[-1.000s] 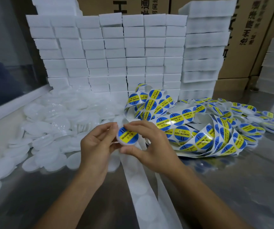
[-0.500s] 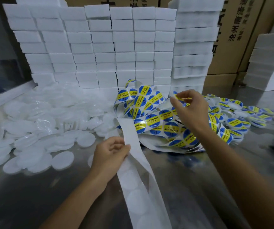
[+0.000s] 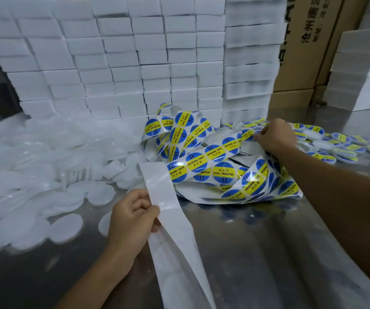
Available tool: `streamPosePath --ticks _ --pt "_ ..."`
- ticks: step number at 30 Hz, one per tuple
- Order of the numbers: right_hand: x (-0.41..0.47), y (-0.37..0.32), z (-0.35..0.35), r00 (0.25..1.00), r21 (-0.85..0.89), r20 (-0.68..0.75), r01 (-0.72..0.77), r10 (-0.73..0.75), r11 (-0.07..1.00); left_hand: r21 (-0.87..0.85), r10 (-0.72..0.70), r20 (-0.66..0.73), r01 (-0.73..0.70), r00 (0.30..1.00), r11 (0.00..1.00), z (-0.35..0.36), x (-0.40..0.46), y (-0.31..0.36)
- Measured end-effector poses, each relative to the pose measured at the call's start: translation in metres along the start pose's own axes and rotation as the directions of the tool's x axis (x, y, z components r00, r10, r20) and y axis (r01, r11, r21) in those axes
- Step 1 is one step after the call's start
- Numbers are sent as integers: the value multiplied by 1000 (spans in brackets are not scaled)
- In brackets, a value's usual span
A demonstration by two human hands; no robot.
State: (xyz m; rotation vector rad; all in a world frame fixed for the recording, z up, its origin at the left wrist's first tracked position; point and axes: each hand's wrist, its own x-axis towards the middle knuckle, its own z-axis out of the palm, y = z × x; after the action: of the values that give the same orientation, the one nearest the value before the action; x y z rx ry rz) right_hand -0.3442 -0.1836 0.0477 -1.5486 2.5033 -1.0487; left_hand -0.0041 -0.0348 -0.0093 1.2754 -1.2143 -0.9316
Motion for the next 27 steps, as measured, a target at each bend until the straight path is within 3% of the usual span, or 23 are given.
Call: streamPosePath --ticks 4,9,17,21,25,27 --pt "-3 -7 -3 1000 -40 17 18 -17 999 -15 1 1 -1 1000 1000 0 -1 1" --pt "-40 -39 -14 955 -24 -143 257 -258 966 -48 9 51 -7 999 999 -1 -3 4" --pt "-153 -105 -9 815 293 -180 579 -551 761 -97 3 133 10 991 995 -7 -4 5" --pt "-197 -120 2 806 404 -138 577 -576 710 -196 38 181 -2 983 981 -9 -7 8" --pt "-220 -114 13 801 405 -78 569 -594 715 -221 110 204 -64 973 973 -10 -12 12" --pt "-224 -109 17 845 520 12 452 -535 725 -225 127 235 -73 964 971 -10 -15 15"
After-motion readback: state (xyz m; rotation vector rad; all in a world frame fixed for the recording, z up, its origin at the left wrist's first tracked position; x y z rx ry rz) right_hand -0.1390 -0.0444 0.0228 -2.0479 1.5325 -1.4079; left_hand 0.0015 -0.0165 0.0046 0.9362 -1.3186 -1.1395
